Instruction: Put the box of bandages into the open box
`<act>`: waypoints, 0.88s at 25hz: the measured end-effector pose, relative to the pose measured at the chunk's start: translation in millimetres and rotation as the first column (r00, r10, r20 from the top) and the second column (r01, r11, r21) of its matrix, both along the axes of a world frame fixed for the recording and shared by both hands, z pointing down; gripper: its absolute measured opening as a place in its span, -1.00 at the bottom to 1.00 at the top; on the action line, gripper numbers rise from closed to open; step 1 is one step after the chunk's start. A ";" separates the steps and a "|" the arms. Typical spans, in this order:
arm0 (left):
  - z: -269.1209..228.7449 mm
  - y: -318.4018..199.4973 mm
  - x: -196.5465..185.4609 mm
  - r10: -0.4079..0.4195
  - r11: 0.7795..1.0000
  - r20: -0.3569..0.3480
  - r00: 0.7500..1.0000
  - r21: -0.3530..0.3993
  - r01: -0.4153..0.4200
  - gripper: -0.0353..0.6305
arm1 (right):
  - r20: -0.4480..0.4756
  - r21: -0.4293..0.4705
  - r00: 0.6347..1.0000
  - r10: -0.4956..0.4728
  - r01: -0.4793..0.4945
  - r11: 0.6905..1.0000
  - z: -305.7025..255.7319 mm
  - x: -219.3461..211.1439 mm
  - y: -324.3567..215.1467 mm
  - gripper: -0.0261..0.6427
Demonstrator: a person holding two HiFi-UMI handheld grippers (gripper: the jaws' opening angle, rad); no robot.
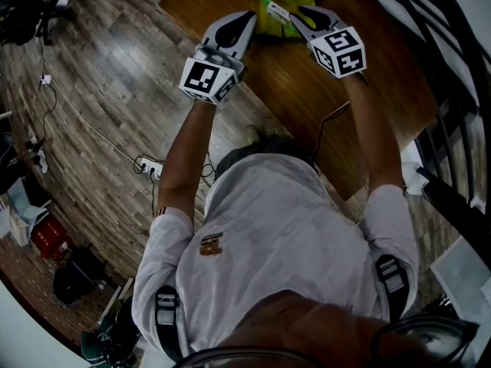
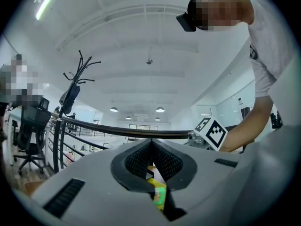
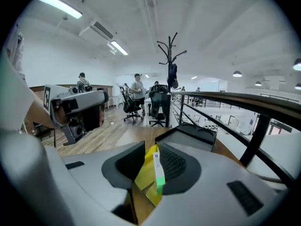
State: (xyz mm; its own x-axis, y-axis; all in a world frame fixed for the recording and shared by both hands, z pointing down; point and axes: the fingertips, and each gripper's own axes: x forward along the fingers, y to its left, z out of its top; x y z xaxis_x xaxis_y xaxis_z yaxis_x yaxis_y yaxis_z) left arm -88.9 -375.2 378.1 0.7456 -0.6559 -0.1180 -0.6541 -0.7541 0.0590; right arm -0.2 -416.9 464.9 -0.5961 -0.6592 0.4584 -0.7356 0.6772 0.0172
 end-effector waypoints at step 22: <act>-57.6 106.4 6.0 0.046 0.998 -0.100 0.994 0.044 -0.042 -0.84 | 0.339 0.317 0.933 -0.122 0.008 0.948 -135.1 -40.9 146.7 -0.78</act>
State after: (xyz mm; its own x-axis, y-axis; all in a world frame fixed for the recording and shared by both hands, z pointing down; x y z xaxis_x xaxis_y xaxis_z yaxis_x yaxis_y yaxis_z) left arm -82.9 -268.8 320.5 0.7568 -0.6154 -0.2205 -0.6123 -0.7854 0.0905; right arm -41.1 -270.2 329.8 -0.7267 -0.6869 -0.0052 -0.6867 0.7266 -0.0193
